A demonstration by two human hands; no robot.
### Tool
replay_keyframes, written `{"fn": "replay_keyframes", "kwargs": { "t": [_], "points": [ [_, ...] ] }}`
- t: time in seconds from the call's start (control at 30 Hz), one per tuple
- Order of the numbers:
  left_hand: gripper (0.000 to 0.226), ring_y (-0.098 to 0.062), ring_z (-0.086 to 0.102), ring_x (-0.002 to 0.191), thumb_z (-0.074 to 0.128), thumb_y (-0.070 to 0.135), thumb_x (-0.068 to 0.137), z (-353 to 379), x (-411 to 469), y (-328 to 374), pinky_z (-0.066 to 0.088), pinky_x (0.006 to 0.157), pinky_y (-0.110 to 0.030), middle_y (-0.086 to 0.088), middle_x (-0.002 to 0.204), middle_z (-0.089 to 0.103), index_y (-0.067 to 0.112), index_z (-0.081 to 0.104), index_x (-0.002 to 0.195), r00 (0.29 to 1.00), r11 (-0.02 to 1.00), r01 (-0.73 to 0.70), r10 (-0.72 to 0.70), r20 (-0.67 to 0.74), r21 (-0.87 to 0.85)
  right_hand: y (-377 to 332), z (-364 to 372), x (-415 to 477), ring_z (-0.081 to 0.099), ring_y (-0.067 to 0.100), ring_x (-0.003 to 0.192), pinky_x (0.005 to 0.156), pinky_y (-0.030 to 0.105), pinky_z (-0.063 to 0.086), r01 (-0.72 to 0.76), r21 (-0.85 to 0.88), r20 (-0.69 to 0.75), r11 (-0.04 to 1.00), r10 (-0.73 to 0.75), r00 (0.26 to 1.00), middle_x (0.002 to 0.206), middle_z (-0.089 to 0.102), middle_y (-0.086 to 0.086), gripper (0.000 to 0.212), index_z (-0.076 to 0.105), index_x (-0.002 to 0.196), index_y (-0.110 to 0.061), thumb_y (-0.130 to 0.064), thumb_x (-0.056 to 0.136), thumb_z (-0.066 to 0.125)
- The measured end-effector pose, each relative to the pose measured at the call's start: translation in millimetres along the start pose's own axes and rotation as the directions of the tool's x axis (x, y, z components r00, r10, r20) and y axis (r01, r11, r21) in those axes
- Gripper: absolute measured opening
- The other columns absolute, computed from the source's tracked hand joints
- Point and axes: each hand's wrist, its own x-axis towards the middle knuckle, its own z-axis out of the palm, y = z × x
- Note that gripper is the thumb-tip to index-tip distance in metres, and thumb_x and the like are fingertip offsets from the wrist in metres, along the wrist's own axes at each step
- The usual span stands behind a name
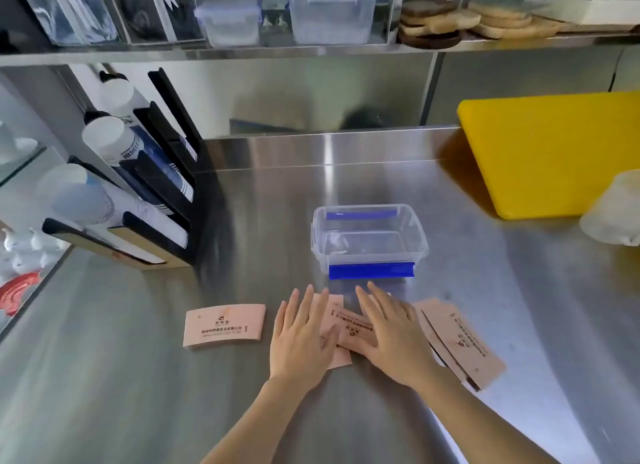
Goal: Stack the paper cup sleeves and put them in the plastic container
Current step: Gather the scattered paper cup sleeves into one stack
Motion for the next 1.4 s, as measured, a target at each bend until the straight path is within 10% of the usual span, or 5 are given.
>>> {"fn": "replay_keyframes", "kwargs": {
  "t": [0.4, 0.73, 0.93, 1.2, 1.4],
  "points": [
    [0.046, -0.018, 0.039, 0.122, 0.064, 0.019, 0.080, 0.4, 4.4, 5.8, 0.014, 0.100, -0.025, 0.005, 0.124, 0.051, 0.024, 0.051, 0.123, 0.991, 0.923, 0.124, -0.098, 0.089, -0.363, -11.5, -4.4, 13.5, 0.045, 0.026, 0.115, 0.096, 0.036, 0.036, -0.067, 0.071, 0.277, 0.995, 0.045, 0.960, 0.124, 0.052, 0.003, 0.065, 0.039, 0.135, -0.016, -0.046, 0.080, 0.059],
    [0.027, -0.024, 0.064, 0.072, 0.065, -0.002, 0.078, -49.6, 20.1, 11.0, 0.055, 0.068, -0.034, -0.014, 0.082, 0.067, 0.010, 0.054, 0.100, 0.920, 0.265, 0.305, -0.329, 0.212, -0.915, -7.8, -42.6, 25.5, 0.053, 0.011, 0.048, 0.049, 0.023, 0.040, -0.242, 0.654, 0.248, 0.717, 0.099, 0.964, 0.062, 0.061, -0.004, 0.022, 0.056, 0.066, -0.016, -0.021, 0.084, 0.065],
    [0.008, -0.026, 0.062, 0.075, 0.065, 0.007, 0.079, -51.8, 14.7, 14.9, 0.050, 0.071, -0.040, -0.011, 0.084, 0.070, 0.014, 0.062, 0.075, 0.937, 0.388, 0.331, -0.247, 0.248, -0.860, -19.4, -34.5, 26.1, 0.068, 0.016, 0.065, 0.067, 0.036, 0.058, -0.343, 0.865, 0.322, 0.365, 0.119, 0.939, 0.080, 0.070, 0.004, 0.010, 0.065, 0.096, -0.008, -0.009, 0.087, 0.061],
    [0.019, -0.025, 0.057, 0.090, 0.042, 0.015, 0.093, -52.0, 16.6, -11.9, 0.041, 0.069, -0.029, -0.006, 0.100, 0.062, 0.011, 0.058, 0.102, 0.902, 0.682, 0.385, -0.420, 0.098, -0.622, -15.1, -22.0, 24.4, 0.051, 0.023, 0.117, 0.094, 0.033, 0.041, -0.353, 0.251, 0.242, 0.901, 0.295, 0.924, 0.128, 0.054, 0.005, 0.047, 0.052, 0.121, -0.015, -0.036, 0.082, 0.065],
    [0.014, -0.013, 0.060, 0.076, 0.057, 0.009, 0.085, -57.7, 13.1, -8.5, 0.045, 0.059, -0.023, 0.011, 0.074, 0.062, 0.023, 0.061, 0.083, 0.886, 0.634, 0.383, -0.459, 0.071, -0.672, -11.9, -15.4, 27.9, 0.045, 0.030, 0.123, 0.101, 0.039, 0.042, -0.488, 0.059, 0.351, 0.871, 0.440, 0.827, 0.133, 0.044, 0.013, 0.081, 0.033, 0.131, -0.013, -0.040, 0.068, 0.077]
  ]
}}
